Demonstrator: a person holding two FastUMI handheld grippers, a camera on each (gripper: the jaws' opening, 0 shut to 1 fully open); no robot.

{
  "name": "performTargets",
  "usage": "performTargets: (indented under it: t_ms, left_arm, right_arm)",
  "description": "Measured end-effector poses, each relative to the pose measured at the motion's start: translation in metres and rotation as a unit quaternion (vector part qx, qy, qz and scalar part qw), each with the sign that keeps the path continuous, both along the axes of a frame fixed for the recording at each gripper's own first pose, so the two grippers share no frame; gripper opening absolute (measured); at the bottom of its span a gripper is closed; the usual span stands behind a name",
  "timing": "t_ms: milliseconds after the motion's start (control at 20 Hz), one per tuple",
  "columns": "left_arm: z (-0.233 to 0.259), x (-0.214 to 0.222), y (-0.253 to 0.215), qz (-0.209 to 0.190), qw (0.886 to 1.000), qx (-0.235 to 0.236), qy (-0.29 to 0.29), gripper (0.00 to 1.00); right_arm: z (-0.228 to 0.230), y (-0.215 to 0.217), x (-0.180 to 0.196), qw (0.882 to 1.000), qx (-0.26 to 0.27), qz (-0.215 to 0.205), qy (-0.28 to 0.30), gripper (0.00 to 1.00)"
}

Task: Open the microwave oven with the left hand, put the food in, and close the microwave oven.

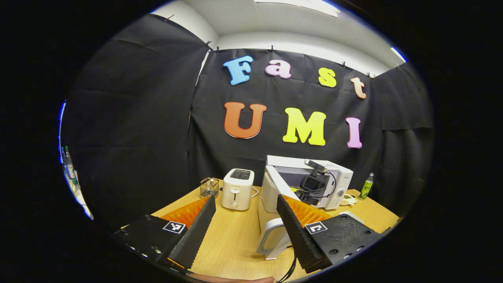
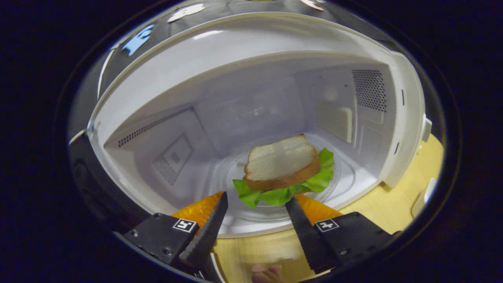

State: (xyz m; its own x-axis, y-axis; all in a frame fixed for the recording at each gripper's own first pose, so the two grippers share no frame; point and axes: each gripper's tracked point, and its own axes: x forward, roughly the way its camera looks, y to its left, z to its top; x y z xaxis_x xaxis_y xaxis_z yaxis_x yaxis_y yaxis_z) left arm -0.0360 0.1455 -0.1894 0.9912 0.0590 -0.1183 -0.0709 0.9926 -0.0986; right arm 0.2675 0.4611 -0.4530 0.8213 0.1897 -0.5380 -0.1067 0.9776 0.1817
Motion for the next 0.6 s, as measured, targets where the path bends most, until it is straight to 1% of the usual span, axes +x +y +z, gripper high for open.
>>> performTargets:
  t_ms: [250,350,500,550,600]
  left_arm:
    - [0.004,-0.009,0.008,0.009,1.0,0.008,-0.006,0.94]
    - [0.002,-0.01,0.017,0.02,1.0,0.01,-0.006,0.94]
    - [-0.001,-0.01,0.033,0.044,0.999,0.013,-0.008,0.94]
    - [-0.003,-0.01,0.037,0.051,0.999,0.016,-0.008,0.94]
    - [-0.005,-0.011,0.039,0.057,0.998,0.02,-0.008,0.95]
  right_arm:
    - [-0.002,-0.009,-0.008,0.997,-0.061,0.042,0.022,0.95]
    - [-0.003,-0.008,-0.014,0.994,-0.083,0.072,0.027,0.95]
    - [-0.004,-0.018,-0.026,0.985,-0.122,0.116,0.026,0.95]
    - [-0.002,-0.019,-0.031,0.984,-0.126,0.126,0.028,0.95]
    - [0.0,-0.021,-0.036,0.983,-0.12,0.134,0.036,0.95]
